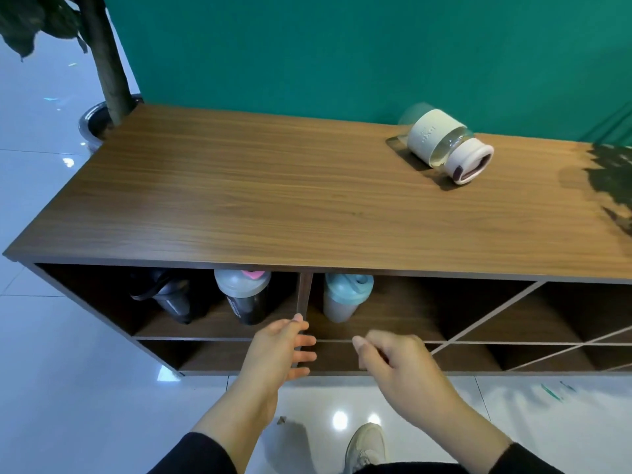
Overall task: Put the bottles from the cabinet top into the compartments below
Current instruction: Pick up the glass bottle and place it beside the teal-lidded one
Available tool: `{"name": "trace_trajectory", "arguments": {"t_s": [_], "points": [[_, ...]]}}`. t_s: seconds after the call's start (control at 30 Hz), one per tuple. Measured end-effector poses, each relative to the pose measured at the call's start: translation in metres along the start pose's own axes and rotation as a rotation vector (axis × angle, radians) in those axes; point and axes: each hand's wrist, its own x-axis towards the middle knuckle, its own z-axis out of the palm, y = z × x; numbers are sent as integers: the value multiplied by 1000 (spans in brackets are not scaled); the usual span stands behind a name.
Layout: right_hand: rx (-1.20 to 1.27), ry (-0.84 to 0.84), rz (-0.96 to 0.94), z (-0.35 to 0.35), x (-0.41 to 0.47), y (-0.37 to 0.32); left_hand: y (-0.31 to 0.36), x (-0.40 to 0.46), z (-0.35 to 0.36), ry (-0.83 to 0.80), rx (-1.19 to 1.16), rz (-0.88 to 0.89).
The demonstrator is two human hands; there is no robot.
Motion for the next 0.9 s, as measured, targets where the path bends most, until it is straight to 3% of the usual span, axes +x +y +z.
{"name": "trace_trajectory", "arguments": {"t_s": [0.1, 0.2, 0.27, 0.33, 0.43, 0.53, 0.73, 0.9], "points": [[135, 462, -292, -59, 9, -38, -2, -1, 2, -3, 29, 21], [121, 795, -270, -120, 69, -32, -3, -4, 6, -2, 50, 9], [163, 812, -71, -154, 117, -13, -3, -4, 6, 12, 55, 7], [219, 724, 115, -179, 155, 5, -2, -5, 5, 23, 52, 4], [160, 625, 198, -194, 188, 19, -2, -2, 2, 25, 45, -15], [159, 673, 213, -191, 197, 22, -5, 3, -2, 29, 68, -19], [336, 840, -35, -175, 167, 16, -7, 0, -3, 21, 122, 29], [455, 769, -414, -146, 70, -24, -2, -22, 1, -38, -5, 136]]}}
